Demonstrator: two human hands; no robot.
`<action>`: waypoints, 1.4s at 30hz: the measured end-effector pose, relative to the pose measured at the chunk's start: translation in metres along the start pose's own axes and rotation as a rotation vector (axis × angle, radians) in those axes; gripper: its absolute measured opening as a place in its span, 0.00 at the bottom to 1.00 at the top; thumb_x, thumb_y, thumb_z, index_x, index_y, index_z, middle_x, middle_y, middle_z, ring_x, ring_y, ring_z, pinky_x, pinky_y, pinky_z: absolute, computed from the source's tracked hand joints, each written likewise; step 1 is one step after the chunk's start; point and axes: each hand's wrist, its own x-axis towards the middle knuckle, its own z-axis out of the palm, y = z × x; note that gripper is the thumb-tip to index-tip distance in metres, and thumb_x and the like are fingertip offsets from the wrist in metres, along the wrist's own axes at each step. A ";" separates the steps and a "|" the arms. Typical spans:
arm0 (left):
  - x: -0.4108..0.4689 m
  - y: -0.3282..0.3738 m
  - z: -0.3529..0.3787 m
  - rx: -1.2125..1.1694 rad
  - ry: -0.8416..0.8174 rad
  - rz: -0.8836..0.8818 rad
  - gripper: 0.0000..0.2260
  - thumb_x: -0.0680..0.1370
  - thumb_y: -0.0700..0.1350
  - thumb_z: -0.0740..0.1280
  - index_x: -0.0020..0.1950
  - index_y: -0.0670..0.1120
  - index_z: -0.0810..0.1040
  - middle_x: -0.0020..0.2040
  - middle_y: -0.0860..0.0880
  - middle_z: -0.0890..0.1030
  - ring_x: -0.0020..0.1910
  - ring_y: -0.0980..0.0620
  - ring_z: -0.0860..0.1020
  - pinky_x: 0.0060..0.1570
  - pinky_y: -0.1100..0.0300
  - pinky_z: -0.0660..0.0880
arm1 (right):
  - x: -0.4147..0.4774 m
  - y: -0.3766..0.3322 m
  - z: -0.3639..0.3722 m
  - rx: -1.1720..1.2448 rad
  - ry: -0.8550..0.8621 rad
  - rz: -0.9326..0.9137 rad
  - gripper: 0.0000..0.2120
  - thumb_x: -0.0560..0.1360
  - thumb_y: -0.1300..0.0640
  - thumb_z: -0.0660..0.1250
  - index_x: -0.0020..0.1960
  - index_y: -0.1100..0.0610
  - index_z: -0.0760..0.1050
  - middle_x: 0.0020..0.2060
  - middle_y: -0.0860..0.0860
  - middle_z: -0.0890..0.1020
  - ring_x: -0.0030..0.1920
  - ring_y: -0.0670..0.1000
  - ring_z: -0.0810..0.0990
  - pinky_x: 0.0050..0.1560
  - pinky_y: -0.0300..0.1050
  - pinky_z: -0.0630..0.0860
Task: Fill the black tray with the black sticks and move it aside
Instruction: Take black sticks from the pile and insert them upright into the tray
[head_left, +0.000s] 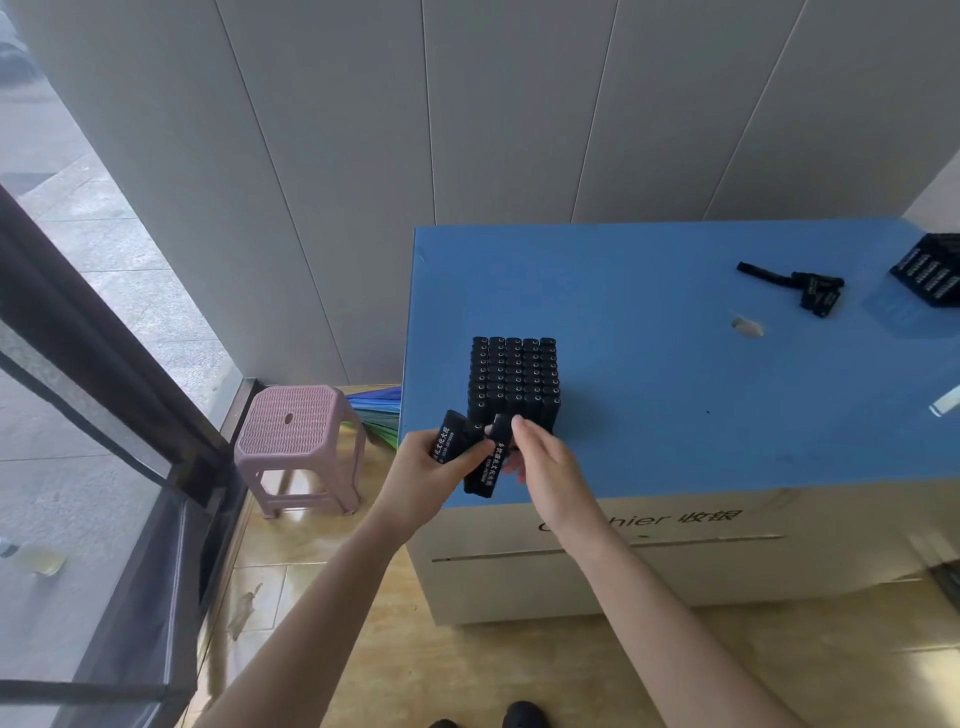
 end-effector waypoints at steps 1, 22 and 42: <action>0.000 0.000 0.002 0.012 -0.008 0.013 0.12 0.76 0.42 0.68 0.32 0.44 0.75 0.20 0.54 0.69 0.21 0.57 0.63 0.24 0.65 0.61 | 0.001 -0.001 -0.001 0.001 0.020 -0.052 0.15 0.81 0.52 0.54 0.48 0.59 0.76 0.34 0.47 0.76 0.33 0.41 0.71 0.38 0.32 0.69; 0.006 -0.005 -0.027 -0.055 0.162 -0.158 0.11 0.75 0.44 0.70 0.35 0.42 0.73 0.25 0.47 0.67 0.19 0.57 0.63 0.20 0.66 0.62 | 0.049 0.004 -0.023 -0.417 0.107 -0.480 0.06 0.73 0.62 0.69 0.49 0.56 0.77 0.42 0.45 0.79 0.41 0.46 0.80 0.47 0.40 0.79; 0.007 -0.008 -0.028 -0.093 0.161 -0.178 0.09 0.74 0.44 0.70 0.40 0.40 0.74 0.28 0.46 0.70 0.21 0.56 0.65 0.21 0.66 0.64 | 0.054 -0.006 -0.027 -0.575 0.096 -0.402 0.07 0.70 0.58 0.72 0.45 0.60 0.78 0.40 0.50 0.79 0.36 0.47 0.78 0.42 0.38 0.76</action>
